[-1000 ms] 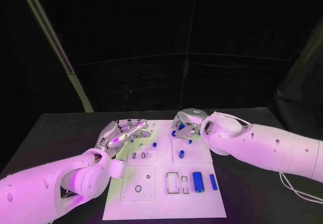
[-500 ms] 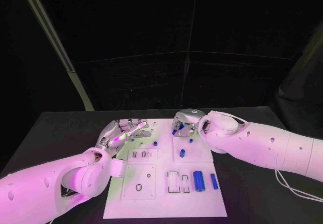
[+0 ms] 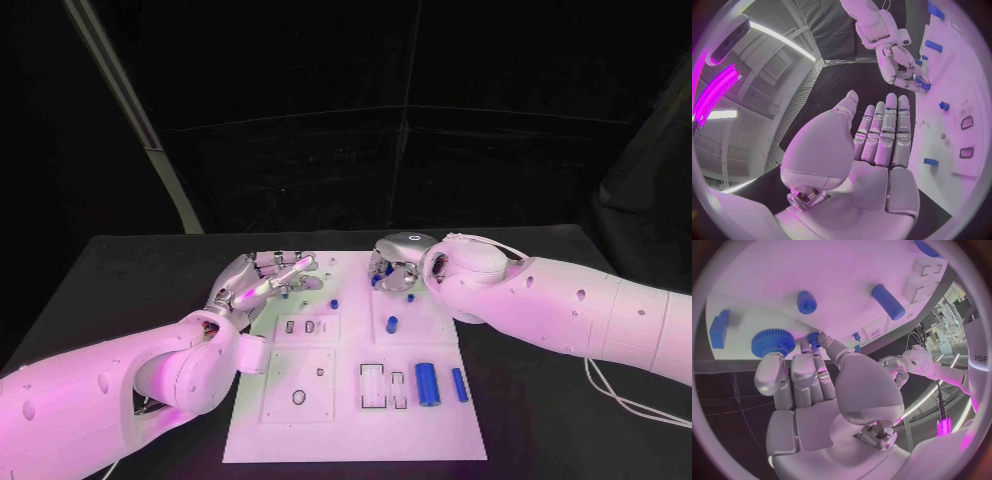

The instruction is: Assemble the parts on the task board

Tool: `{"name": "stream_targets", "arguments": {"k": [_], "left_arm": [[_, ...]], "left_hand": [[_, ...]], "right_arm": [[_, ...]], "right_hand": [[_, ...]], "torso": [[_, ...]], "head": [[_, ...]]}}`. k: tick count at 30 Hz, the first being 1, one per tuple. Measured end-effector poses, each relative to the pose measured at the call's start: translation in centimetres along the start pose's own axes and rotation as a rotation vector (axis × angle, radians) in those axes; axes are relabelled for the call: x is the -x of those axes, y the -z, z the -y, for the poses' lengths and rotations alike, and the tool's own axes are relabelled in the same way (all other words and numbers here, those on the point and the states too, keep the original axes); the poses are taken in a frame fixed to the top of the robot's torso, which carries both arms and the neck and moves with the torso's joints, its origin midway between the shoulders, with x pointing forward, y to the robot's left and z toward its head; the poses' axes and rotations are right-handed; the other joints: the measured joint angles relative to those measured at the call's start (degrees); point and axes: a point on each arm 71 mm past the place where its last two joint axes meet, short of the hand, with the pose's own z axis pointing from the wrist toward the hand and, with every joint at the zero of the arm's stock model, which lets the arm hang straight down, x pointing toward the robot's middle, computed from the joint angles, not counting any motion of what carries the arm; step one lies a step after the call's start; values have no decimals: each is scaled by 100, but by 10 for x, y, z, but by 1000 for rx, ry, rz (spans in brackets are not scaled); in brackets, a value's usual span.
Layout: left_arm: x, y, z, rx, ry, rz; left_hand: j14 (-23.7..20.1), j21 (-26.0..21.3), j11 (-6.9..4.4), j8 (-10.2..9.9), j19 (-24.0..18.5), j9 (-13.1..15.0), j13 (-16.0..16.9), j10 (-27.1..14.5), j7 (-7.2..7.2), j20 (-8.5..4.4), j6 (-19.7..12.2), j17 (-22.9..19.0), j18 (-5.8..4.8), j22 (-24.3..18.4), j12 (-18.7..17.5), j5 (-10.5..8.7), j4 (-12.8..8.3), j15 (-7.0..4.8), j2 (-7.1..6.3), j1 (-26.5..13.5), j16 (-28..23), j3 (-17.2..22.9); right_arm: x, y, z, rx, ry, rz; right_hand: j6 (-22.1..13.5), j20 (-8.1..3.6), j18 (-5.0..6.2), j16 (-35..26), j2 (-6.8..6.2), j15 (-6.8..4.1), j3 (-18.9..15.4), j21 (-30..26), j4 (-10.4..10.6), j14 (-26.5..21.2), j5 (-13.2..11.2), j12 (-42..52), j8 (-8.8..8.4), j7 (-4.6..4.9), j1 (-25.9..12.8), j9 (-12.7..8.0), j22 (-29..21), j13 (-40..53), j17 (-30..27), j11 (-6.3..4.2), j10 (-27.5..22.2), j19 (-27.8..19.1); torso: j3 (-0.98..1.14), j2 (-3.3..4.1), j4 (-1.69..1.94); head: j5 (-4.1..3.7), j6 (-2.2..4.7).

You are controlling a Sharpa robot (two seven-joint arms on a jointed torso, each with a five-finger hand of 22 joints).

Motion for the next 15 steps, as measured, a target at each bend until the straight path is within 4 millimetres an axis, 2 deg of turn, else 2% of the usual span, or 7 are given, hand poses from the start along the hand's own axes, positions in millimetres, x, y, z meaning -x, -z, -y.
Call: {"name": "stream_targets", "arguments": {"k": [4,9,13,15], "left_arm": [[0,0,0,1,0,0],[1,0,0,2,0,0],[2,0,0,2,-1,2],[2,0,0,2,-1,2]], "left_hand": [[0,0,0,0,0,0,0,0,0,0,0,0,0,0,0,0,0,0,0,0,0,0],[0,0,0,0,0,0,0,0,0,0,0,0,0,0,0,0,-15,0,0,0,0,15],[0,0,0,1,-1,1,0,0,0,1,0,0,0,0,0,0,-15,0,0,0,0,15],[0,0,0,1,-1,1,0,0,0,1,0,0,0,0,0,0,-15,0,0,0,0,15]], "right_arm": [[0,0,-1,2,-3,15],[3,2,-3,13,-16,67],[8,3,-5,23,-33,124],[10,3,-5,25,-41,147]], "right_hand": [[175,-20,0,105,108,0,249,91,37,0,-154,43,48,-8,59,7,151,8,100,-26,189,68],[251,-30,0,147,122,0,378,121,34,0,-198,57,75,-31,76,22,218,24,134,-72,272,78],[251,-30,0,161,127,0,459,136,16,0,-216,56,76,-31,84,47,243,24,135,-61,302,78],[252,-30,0,189,90,0,498,159,19,0,-220,56,76,-31,121,46,256,23,147,-61,302,78]], "torso": [[2,-1,-4],[5,-3,-13],[3,-5,-14],[2,-6,-14]], "head": [[8,-4],[17,7],[24,27],[24,35]]}}
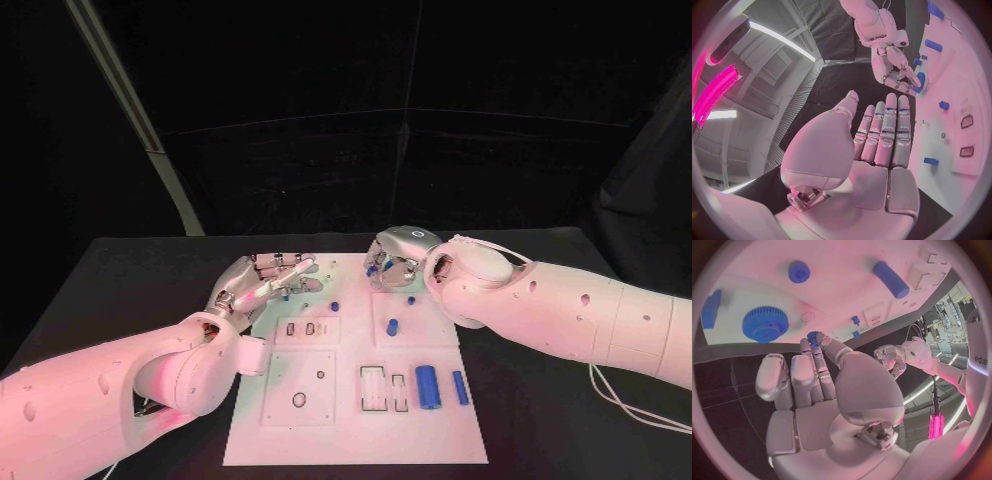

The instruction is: Assemble the parts on the task board

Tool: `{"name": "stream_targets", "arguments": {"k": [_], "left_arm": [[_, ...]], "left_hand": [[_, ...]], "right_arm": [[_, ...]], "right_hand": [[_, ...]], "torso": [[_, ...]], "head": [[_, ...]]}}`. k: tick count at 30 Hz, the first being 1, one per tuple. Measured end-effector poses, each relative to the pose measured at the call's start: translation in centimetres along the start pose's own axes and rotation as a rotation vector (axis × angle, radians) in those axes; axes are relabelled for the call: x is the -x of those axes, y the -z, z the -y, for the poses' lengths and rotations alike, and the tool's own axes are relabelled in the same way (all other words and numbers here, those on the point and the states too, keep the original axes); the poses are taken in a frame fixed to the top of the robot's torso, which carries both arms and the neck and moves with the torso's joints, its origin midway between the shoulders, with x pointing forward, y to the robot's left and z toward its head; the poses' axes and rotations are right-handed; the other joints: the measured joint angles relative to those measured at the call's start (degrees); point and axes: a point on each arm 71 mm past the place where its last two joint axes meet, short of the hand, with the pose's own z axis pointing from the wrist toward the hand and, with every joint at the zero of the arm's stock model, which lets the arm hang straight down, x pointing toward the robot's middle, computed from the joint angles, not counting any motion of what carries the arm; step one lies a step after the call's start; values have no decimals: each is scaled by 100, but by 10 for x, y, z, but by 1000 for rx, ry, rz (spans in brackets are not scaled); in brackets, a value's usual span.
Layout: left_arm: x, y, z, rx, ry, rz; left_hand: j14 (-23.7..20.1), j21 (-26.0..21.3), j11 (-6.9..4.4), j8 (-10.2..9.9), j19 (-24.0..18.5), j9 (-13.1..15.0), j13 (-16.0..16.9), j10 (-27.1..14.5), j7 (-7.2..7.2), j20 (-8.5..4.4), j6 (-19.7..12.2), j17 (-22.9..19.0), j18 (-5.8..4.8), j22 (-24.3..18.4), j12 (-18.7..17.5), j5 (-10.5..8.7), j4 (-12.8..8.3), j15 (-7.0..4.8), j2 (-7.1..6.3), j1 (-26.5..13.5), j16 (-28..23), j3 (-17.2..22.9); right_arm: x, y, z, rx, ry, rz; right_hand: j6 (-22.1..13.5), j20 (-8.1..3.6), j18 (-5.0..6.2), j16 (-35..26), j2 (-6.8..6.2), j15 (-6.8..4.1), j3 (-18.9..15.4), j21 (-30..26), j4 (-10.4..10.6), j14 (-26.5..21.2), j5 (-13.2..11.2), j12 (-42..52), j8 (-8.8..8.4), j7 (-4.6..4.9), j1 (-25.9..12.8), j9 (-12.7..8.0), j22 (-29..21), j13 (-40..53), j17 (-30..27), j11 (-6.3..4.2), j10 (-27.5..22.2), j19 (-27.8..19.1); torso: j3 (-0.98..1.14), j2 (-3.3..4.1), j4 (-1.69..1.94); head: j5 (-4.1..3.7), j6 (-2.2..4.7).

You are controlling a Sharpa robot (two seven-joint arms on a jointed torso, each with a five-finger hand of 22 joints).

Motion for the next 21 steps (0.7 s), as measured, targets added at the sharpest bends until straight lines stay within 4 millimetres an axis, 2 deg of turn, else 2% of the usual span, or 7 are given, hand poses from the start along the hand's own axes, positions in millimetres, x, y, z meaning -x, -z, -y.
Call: {"name": "stream_targets", "arguments": {"k": [3,10,21], "left_arm": [[1,0,0,0,-1,1],[3,0,0,0,-2,4],[4,1,4,-5,-2,1]], "left_hand": [[0,0,0,0,0,0,0,0,0,0,0,0,0,0,0,0,0,0,0,0,0,0],[0,0,0,0,20,1,0,0,0,21,0,0,1,-5,-21,0,-16,0,0,0,0,-16],[0,0,0,-27,20,-5,-4,0,0,21,0,0,0,-10,-21,0,-16,0,0,0,-38,-16]], "right_arm": [[5,-4,-1,1,-8,37],[10,-18,-1,-8,-16,93],[11,-40,-10,4,-26,122]], "right_hand": [[0,0,0,6,0,0,29,0,-8,0,-9,-22,-8,0,0,-14,8,-1,0,0,0,0],[0,0,1,6,-30,0,81,7,-10,0,12,-24,-30,0,29,-20,20,-12,0,1,-1,0],[-44,0,1,34,-64,0,142,25,5,0,28,-45,-58,39,57,-30,33,-25,-2,43,-44,0]], "torso": [[-3,1,3],[-10,14,51],[-52,90,138]], "head": [[4,23],[24,73],[1,152]]}}
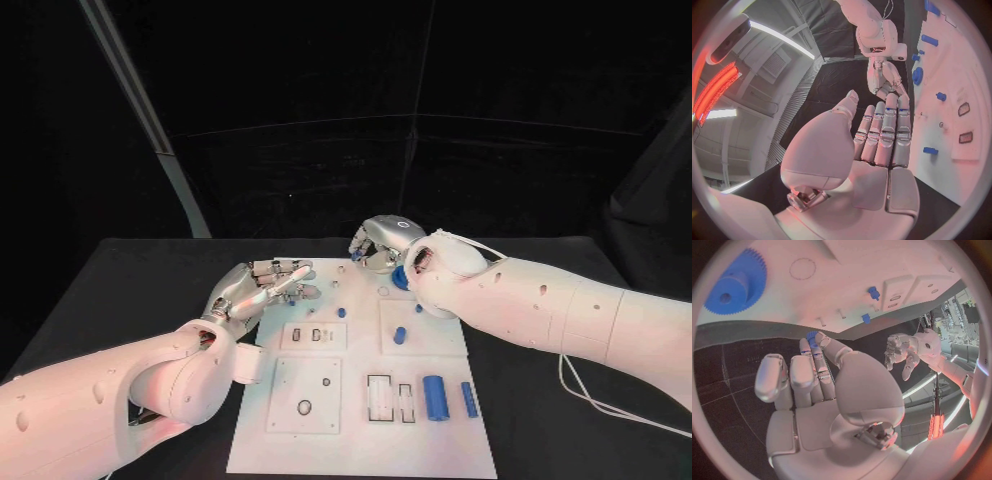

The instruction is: Assemble the parts on the task board

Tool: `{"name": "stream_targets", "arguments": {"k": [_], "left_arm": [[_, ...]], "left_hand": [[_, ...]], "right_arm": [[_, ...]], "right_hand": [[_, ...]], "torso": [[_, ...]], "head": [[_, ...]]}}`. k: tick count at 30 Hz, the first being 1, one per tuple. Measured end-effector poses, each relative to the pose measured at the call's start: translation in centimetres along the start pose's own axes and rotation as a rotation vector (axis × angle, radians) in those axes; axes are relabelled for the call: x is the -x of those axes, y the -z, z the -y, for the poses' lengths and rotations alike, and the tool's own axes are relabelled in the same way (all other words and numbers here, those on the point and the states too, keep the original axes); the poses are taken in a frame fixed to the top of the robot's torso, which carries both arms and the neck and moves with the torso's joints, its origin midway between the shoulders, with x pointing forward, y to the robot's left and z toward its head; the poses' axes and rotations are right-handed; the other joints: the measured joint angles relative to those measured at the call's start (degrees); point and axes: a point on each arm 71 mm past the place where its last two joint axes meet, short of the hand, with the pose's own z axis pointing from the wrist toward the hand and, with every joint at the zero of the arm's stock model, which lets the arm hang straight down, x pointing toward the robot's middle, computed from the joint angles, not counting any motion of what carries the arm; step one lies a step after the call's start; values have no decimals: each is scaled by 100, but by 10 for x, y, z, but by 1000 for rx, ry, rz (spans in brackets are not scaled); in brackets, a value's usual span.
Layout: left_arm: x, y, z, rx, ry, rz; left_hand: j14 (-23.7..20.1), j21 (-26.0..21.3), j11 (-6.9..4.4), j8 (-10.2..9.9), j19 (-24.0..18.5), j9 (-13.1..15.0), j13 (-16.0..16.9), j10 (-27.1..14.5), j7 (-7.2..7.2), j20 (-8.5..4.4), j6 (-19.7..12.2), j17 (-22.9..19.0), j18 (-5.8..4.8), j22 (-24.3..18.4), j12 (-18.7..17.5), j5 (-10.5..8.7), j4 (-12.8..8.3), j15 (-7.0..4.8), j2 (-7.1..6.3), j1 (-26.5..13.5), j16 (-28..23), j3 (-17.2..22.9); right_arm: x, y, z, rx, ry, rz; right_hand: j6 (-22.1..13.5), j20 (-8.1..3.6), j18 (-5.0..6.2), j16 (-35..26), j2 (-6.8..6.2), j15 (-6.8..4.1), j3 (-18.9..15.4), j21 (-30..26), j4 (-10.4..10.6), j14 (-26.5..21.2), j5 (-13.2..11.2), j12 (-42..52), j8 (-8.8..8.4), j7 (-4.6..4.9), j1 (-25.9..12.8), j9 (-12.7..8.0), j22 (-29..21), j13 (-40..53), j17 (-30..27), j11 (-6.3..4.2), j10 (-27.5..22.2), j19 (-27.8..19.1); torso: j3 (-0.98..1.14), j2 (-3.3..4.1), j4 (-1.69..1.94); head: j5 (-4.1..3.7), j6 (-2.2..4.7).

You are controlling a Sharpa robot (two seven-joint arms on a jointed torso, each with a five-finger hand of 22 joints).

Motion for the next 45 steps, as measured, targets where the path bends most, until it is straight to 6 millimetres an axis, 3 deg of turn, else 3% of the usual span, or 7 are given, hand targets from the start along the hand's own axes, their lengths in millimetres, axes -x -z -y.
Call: {"name": "stream_targets", "arguments": {"k": [10,15,39,45], "left_arm": [[-1,0,4,-5,0,-4],[0,0,5,-6,-2,-3],[3,0,5,-4,-5,2],[4,0,6,-2,-7,4]], "left_hand": [[0,0,0,1,0,1,1,0,0,0,0,0,0,1,0,0,0,0,0,0,0,0],[0,0,0,1,0,1,1,0,0,0,0,0,0,-9,-27,0,-40,0,0,0,0,9],[0,0,0,-17,-1,2,2,0,0,1,0,0,0,-15,-27,0,-40,0,0,0,0,9],[0,0,0,-17,-1,2,2,0,0,1,0,-1,0,-14,-27,0,-40,0,0,0,0,9]], "right_arm": [[-4,-8,-12,39,-17,-14],[-5,-9,-13,46,-21,-26],[-4,-12,-11,39,11,-27],[-3,-11,-10,35,20,-27]], "right_hand": [[0,0,0,0,-30,0,16,0,14,0,0,0,0,0,-30,-4,-1,5,-1,21,-21,0],[0,0,0,0,-52,0,26,0,25,0,0,0,0,0,-52,-7,-1,5,-1,21,-21,0],[-22,22,1,0,-150,0,49,0,48,0,21,1,-5,19,-91,-17,-17,9,-40,40,-40,-23],[-22,22,1,0,-151,0,49,0,48,0,22,1,-14,18,-92,-17,-17,10,-40,40,-40,-23]], "torso": [[-46,81,53],[-56,99,60],[-62,106,67],[-62,109,66]], "head": [[-27,-23],[-33,-21],[-79,-24],[-81,-53]]}}
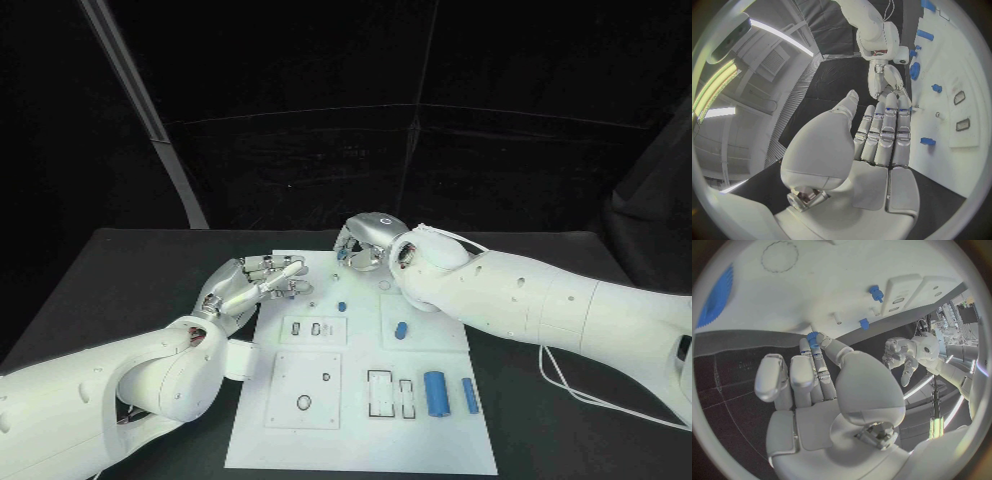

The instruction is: Assemble the parts on the task board

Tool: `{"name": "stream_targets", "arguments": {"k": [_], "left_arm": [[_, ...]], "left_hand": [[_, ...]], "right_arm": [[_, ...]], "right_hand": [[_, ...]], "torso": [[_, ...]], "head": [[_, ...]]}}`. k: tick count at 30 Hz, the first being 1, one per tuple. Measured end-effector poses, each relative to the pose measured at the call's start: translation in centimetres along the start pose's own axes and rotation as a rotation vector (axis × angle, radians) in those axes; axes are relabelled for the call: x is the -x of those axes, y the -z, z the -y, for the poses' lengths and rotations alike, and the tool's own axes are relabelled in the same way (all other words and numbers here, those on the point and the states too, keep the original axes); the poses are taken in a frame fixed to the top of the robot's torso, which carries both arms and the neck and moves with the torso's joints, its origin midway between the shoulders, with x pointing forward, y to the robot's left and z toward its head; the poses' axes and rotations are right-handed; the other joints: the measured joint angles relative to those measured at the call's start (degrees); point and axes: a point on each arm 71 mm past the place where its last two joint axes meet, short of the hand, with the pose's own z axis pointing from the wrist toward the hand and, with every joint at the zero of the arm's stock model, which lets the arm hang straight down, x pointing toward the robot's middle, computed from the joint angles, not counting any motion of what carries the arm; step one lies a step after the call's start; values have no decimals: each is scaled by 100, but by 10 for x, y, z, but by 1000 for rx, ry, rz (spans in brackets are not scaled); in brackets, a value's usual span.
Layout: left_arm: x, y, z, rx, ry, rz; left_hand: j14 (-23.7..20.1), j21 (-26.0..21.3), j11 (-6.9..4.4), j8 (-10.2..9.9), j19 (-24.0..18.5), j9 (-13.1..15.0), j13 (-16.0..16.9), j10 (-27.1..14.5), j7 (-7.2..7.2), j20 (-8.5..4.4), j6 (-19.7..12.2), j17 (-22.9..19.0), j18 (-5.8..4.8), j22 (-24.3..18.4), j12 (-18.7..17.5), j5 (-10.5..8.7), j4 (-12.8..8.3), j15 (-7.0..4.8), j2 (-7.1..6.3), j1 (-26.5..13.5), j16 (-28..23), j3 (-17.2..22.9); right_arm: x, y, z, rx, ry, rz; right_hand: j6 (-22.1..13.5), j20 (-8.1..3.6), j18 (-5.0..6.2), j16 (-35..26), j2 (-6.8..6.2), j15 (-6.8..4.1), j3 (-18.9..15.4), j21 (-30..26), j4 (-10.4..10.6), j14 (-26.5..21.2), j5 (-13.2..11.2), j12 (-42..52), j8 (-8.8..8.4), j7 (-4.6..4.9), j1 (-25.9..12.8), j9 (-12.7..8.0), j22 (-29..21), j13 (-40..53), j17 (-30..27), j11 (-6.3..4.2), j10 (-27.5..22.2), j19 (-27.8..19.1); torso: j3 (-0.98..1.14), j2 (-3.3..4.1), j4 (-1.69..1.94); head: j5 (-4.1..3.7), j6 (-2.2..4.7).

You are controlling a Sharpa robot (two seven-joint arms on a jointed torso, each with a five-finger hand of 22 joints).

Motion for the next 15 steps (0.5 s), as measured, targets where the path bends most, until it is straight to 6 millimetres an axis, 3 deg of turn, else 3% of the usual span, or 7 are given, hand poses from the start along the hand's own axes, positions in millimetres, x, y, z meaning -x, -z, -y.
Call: {"name": "stream_targets", "arguments": {"k": [15], "left_arm": [[1,0,0,4,-1,1]], "left_hand": [[0,0,0,0,0,-5,0,0,0,0,0,0,-1,1,0,0,0,0,0,0,0,0]], "right_arm": [[-1,3,-1,1,2,-12]], "right_hand": [[-1,0,0,0,-28,0,13,0,14,0,-1,0,-2,-2,-28,1,-6,-1,-18,0,0,0]], "torso": [[-3,10,-9]], "head": [[2,-64]]}}
